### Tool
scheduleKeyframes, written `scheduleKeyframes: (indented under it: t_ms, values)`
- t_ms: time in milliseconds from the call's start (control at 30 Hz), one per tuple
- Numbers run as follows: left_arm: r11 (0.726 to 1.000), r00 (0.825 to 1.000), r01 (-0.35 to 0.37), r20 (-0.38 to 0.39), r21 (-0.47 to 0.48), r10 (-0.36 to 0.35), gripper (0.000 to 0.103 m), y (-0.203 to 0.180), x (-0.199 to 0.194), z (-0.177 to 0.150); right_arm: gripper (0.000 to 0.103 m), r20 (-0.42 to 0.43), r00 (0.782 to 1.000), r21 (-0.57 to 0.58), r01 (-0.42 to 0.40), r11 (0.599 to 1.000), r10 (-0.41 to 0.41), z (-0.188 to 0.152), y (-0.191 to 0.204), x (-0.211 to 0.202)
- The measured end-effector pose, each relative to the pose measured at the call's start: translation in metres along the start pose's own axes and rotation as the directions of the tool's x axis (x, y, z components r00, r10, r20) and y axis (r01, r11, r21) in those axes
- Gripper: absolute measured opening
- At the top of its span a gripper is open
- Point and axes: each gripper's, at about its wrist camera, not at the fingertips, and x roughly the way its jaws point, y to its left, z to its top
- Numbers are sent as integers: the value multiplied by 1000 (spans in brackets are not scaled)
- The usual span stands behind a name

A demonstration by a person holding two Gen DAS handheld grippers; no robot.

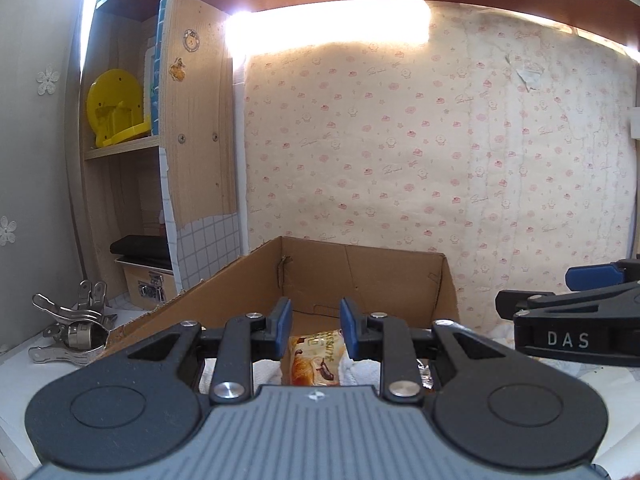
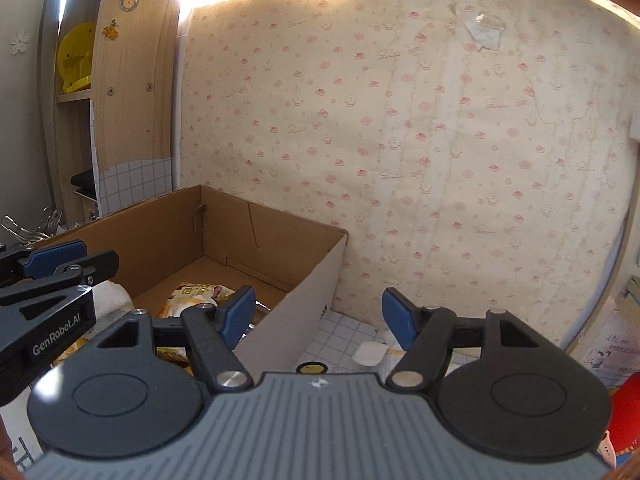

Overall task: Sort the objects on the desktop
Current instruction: 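Move both open grippers from the box back over the remaining gloves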

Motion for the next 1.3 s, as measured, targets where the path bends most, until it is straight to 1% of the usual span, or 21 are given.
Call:
scheduleKeyframes:
  t_ms: [67, 300, 533, 633, 733, 967, 1300]
  values:
    - [1000, 1000, 24, 4, -1, -24, 28, -9, -5, 0, 72, 1, 1000, 12, 23, 1000, -23, -6, -13, -7]
    - [992, 993, 119, 13, 32, -120, 28, -53, -18, -5, 72, -33, 993, 68, 116, 991, -114, -32, -65, -23]
    - [978, 980, 198, 5, 64, -198, 31, -100, -14, -12, 72, -70, 986, 115, 158, 981, -151, -55, -102, -27]
    - [973, 975, 222, -21, 63, -221, 31, -115, -4, -14, 72, -79, 984, 129, 167, 977, -158, -61, -113, -26]
    - [971, 972, 233, -43, 59, -231, 31, -125, 5, -14, 72, -90, 983, 139, 170, 976, -158, -66, -121, -24]
    - [972, 973, 223, -74, 76, -218, 31, -136, 20, -19, 72, -101, 982, 164, 175, 971, -160, -72, -135, -18]
    - [974, 975, 209, -94, 86, -201, 31, -138, 30, -24, 72, -116, 983, 169, 162, 972, -144, -73, -137, -6]
